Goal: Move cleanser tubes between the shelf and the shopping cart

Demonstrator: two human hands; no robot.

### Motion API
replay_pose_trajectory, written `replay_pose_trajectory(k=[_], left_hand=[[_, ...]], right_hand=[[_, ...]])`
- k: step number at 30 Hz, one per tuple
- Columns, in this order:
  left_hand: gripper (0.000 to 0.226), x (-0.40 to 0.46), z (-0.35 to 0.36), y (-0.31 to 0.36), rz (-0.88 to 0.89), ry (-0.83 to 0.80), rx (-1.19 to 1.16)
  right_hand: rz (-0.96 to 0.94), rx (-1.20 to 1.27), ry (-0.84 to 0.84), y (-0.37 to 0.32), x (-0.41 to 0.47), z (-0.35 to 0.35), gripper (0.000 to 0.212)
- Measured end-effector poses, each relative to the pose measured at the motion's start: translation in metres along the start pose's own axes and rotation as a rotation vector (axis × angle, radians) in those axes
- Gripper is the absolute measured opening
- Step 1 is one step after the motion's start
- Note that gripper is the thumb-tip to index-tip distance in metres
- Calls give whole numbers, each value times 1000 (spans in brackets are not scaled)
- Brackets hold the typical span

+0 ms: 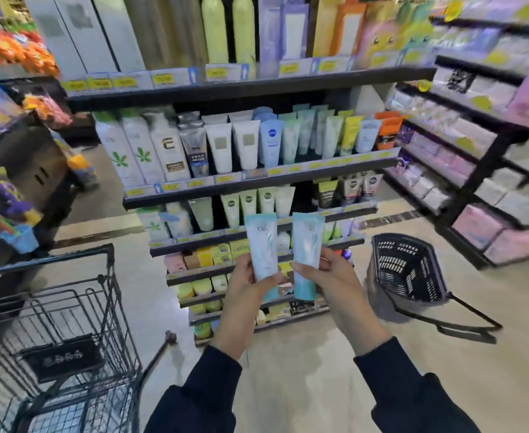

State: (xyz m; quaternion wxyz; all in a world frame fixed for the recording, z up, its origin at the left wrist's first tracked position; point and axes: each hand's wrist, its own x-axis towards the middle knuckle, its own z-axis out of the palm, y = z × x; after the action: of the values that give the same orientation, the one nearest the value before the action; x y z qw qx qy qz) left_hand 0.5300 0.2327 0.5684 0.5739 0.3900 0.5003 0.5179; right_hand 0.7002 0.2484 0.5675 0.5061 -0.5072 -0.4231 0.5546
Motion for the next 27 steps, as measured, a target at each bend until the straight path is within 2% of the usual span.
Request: replay_pose_trajectory(k=[6, 12, 16, 27], left_hand=[[48, 13, 52, -4, 12, -53, 24], [45, 48, 91, -7, 25, -86, 53], [41, 80, 112, -6, 35, -84, 24], [50, 198, 157, -2, 56, -25, -74]], right_hand=[[-3, 15, 34, -4, 13, -53, 48], [-5, 39, 72, -13, 44, -89, 39], [12, 44, 80, -17, 81, -106, 44], [-4, -31, 39, -56, 203, -135, 39]])
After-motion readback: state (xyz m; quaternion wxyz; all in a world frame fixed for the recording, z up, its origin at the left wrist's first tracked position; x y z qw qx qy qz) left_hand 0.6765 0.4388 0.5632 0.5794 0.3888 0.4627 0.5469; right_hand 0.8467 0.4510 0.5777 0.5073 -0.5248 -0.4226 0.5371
